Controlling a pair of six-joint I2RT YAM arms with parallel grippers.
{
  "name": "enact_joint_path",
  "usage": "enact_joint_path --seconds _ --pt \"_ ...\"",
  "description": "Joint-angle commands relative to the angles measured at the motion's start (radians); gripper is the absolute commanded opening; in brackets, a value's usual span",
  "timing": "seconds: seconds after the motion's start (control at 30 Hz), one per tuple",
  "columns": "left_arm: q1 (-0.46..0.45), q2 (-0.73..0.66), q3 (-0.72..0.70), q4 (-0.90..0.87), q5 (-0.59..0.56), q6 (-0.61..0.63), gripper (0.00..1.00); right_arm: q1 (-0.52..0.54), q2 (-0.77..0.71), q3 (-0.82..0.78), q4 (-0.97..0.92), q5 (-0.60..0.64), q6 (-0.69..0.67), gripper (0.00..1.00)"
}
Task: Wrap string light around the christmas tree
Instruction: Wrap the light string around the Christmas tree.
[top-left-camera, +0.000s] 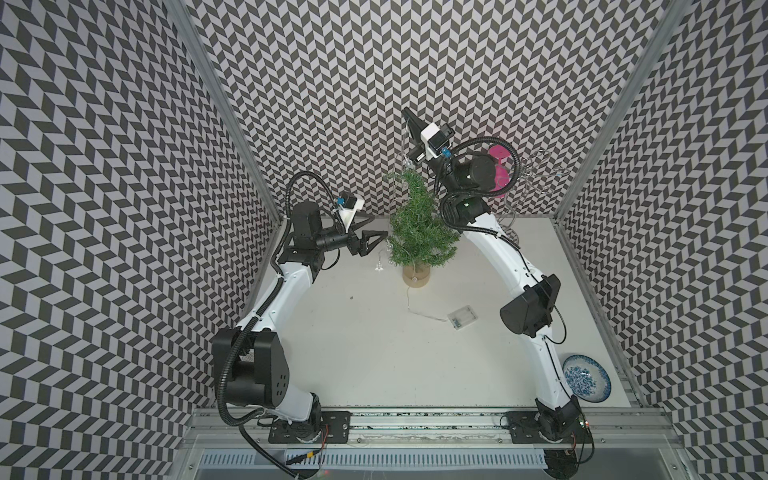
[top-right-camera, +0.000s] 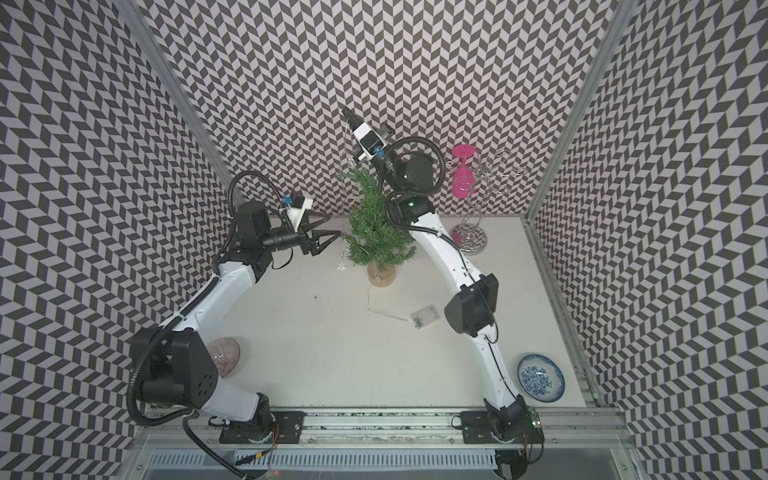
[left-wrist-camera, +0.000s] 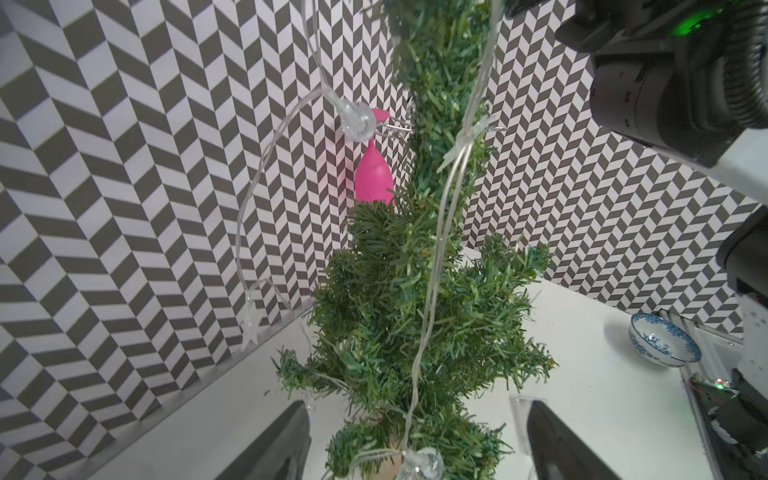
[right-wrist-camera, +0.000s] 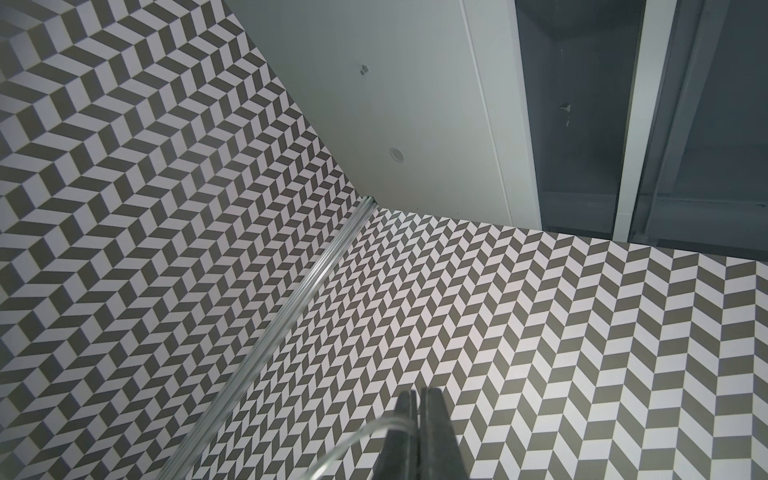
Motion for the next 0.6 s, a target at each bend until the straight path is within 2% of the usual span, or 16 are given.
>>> enact_joint_path --seconds 0.0,0.13,0.2,0.23,0.37,0.43,0.5,0.57 --pt "-0.027 0.039 0.014 0.08 0.026 0.071 0.81 -0.005 -0.045 -0.005 0.018 0.004 -0.013 0.0" --pt "-0.055 0.101 0.075 0.071 0.018 0.068 0.79 -0.005 -0.047 -0.008 0.015 0.004 -0.016 0.0" --pt "-0.064 0.124 0.109 0.054 0.02 0.063 0.72 -0.005 -0.049 -0.007 0.013 0.003 -0.016 0.0" --pt "-0.067 0.131 0.12 0.049 0.021 0.064 0.67 -0.005 -0.05 -0.008 0.014 0.004 -0.018 0.0" --pt "-0.072 0.124 0.121 0.053 0.017 0.046 0.3 -0.006 -0.055 -0.008 0.009 0.003 -0.024 0.0" --pt "-0.072 0.109 0.114 0.049 0.006 0.045 0.17 -0.007 -0.056 -0.009 0.008 0.005 -0.025 0.0" --pt "-0.071 0.087 0.109 0.039 -0.015 0.047 0.07 -0.009 -0.056 -0.01 0.009 0.009 -0.03 0.0" --pt "-0.064 0.055 0.113 0.025 -0.046 0.047 0.05 -0.015 -0.056 -0.012 0.009 0.023 -0.04 0.0"
